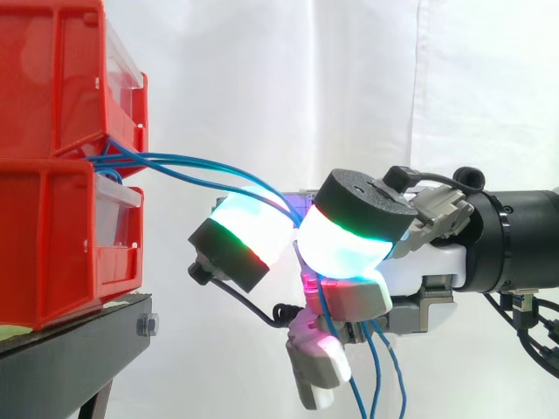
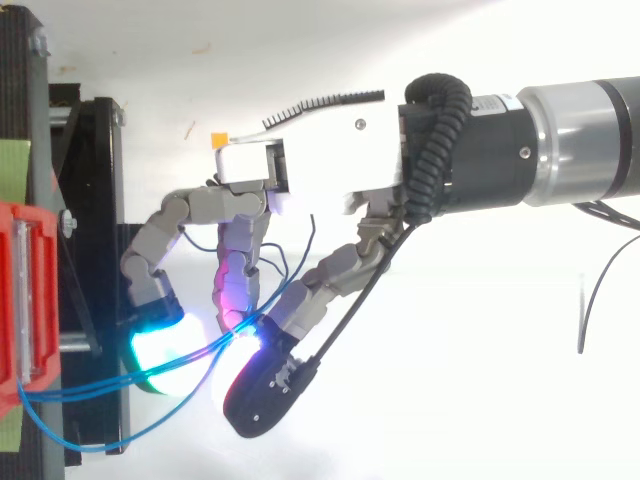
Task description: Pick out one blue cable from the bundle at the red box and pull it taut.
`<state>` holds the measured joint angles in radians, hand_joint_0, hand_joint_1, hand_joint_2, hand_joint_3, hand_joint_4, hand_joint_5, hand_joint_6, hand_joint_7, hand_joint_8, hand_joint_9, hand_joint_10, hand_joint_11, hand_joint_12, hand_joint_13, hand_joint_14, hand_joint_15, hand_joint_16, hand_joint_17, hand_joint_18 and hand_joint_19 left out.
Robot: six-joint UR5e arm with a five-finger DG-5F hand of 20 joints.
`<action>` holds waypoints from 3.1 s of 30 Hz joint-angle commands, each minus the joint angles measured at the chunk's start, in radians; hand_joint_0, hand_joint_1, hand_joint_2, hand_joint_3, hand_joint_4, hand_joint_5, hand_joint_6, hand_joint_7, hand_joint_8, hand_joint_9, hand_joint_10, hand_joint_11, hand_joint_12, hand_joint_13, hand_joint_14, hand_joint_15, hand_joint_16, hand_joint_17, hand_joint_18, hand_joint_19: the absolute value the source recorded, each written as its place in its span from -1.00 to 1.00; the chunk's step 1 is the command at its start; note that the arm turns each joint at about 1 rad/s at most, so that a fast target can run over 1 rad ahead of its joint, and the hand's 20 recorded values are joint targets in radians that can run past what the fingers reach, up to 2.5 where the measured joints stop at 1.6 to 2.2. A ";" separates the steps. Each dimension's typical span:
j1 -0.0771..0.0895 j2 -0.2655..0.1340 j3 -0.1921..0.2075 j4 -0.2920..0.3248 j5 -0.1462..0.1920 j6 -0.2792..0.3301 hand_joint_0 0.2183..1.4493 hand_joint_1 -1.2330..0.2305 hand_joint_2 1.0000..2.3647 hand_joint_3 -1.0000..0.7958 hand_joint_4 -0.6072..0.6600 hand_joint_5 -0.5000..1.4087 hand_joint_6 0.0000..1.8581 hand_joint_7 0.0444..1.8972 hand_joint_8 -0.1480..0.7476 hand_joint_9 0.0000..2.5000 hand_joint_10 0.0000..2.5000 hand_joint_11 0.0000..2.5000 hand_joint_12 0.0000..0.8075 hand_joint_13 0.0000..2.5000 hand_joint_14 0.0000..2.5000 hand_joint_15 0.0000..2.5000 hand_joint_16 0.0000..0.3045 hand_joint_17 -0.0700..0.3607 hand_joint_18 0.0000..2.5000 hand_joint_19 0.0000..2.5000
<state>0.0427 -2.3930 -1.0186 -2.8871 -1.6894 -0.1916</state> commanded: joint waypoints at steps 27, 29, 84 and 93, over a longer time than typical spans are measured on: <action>-0.003 0.000 0.008 -0.004 -0.009 0.000 -0.32 -0.09 -1.00 -0.44 -0.08 -0.62 -0.08 -0.15 -0.06 0.11 -0.98 -0.35 -0.01 -0.08 -0.98 -0.46 -0.66 -0.13 -0.28 -0.38; -0.001 0.000 0.008 -0.004 -0.009 0.000 -0.29 -0.20 -0.99 -0.37 -0.08 -0.61 -0.07 -0.13 -0.04 0.11 -0.98 -0.34 0.00 -0.07 -0.98 -0.45 -0.65 -0.13 -0.28 -0.38; -0.006 0.000 0.008 -0.003 -0.009 0.000 -0.49 -0.47 -1.00 -0.44 -0.07 -0.57 -0.04 -0.05 -0.01 0.21 -0.98 -0.30 0.02 -0.04 -0.98 -0.45 -0.65 -0.11 -0.26 -0.39; -0.007 0.000 0.008 -0.004 -0.012 0.000 -0.51 -0.26 -1.00 -0.44 0.03 -0.57 -0.09 -0.07 0.00 0.23 -0.98 -0.32 0.03 -0.04 -0.98 -0.46 -0.63 -0.08 -0.28 -0.40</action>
<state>0.0358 -2.3930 -1.0105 -2.8915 -1.7006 -0.1918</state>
